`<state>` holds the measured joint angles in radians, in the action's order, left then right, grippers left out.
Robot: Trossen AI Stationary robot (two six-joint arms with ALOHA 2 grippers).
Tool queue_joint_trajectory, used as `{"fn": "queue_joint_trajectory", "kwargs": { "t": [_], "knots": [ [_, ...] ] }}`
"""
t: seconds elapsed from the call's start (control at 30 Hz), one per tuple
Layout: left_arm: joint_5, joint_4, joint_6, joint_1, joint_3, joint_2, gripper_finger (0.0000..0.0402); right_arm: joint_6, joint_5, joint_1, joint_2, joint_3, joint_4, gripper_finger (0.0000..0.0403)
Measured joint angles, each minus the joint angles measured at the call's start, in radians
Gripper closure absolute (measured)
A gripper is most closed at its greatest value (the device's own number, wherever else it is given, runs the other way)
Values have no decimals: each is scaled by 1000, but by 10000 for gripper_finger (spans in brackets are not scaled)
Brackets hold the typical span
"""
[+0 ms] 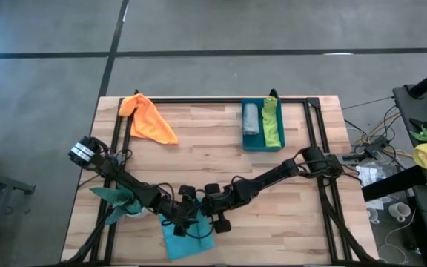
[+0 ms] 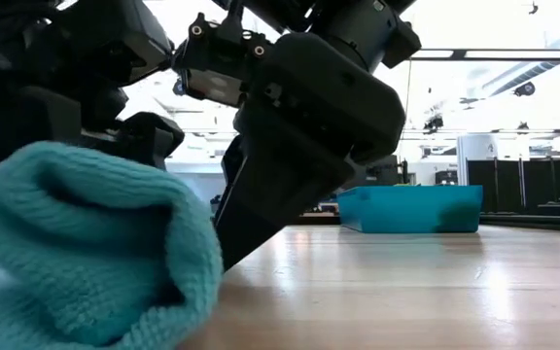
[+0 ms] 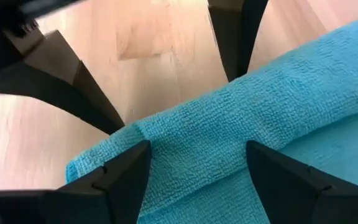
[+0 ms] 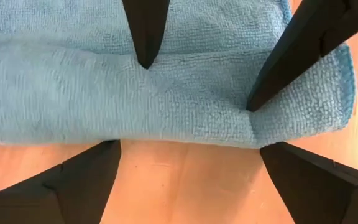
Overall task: Roll microfiber towels into tight, uniform cylinder then place into a basket
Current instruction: Roll the blue towel
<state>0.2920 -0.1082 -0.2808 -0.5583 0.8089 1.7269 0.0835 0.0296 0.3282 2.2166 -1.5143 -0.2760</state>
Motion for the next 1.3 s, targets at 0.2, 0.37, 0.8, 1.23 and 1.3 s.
{"fn": "queue_joint_trajectory", "kwargs": {
  "t": [0.2,0.37,0.8,1.23,1.3],
  "knots": [
    [-16,-1,-2,-2,13,-11,150,23,-3,7,-7,0,4,19],
    [-23,-5,-57,-13,14,-8,150,34,-3,16,-31,-1,8,19],
    [-20,-34,-132,-27,11,61,150,69,-29,19,-34,-62,-45,19],
    [-22,-16,-131,-33,13,59,150,66,-26,51,27,-32,-10,19],
    [-20,-16,-132,-33,13,59,150,92,-36,52,38,-38,29,19]
  ]
}}
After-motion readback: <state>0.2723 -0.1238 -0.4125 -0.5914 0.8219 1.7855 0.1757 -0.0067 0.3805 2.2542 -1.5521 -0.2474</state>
